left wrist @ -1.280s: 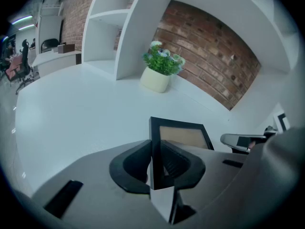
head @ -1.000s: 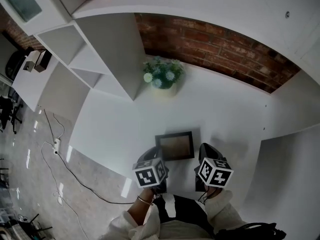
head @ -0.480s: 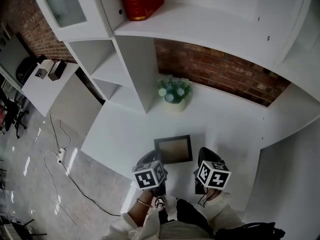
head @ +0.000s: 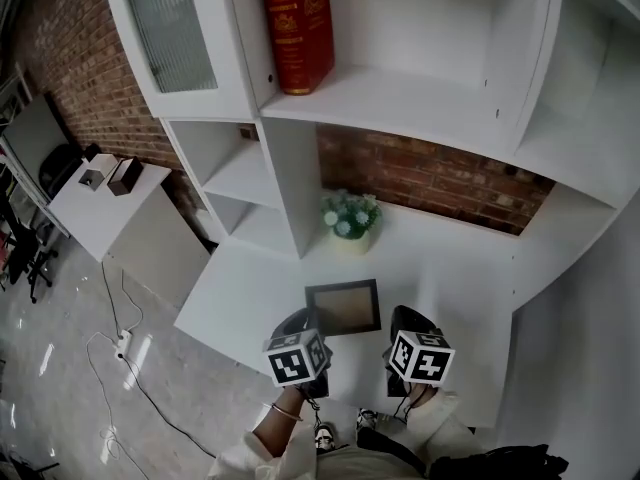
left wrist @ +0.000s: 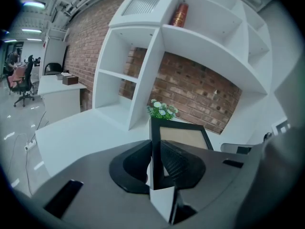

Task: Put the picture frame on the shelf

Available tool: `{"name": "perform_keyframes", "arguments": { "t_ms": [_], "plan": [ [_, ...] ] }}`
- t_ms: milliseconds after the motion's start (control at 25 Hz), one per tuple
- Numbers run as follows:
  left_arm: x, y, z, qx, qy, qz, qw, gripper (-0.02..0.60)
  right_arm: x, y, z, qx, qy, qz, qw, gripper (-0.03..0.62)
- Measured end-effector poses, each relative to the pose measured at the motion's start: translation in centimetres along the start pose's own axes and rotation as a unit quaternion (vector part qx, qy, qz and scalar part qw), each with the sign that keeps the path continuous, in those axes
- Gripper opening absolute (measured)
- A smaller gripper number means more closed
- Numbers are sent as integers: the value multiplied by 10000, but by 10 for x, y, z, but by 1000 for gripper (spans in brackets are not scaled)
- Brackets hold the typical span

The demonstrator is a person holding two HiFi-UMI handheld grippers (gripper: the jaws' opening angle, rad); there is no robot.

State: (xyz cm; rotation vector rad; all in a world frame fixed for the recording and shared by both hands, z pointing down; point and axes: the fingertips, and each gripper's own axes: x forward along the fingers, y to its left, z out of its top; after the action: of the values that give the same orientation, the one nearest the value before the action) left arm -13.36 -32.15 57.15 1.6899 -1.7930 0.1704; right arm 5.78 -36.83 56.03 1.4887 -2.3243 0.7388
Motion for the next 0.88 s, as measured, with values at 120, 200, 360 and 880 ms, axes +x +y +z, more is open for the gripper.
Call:
{"name": "perform_keyframes", "arguments": {
  "t_ms": [120, 200, 360, 880],
  "plan": [
    [-8, 1, 9, 18, -106, -54, 9999, 67, -7, 8, 10, -39, -135, 6, 9999, 25],
    [-12, 3, 14, 22, -170, -70, 9998, 67, -10, 12, 15, -69, -199, 8, 9998, 25],
    [-24, 8, 23, 39, -293, -105, 9995, 67, -17, 19, 20, -112, -273, -17, 9996, 25],
    [-54, 11, 82, 224, -894, -334, 9952, 67, -33, 62, 56, -198, -623, 143, 9978, 25]
  ]
}}
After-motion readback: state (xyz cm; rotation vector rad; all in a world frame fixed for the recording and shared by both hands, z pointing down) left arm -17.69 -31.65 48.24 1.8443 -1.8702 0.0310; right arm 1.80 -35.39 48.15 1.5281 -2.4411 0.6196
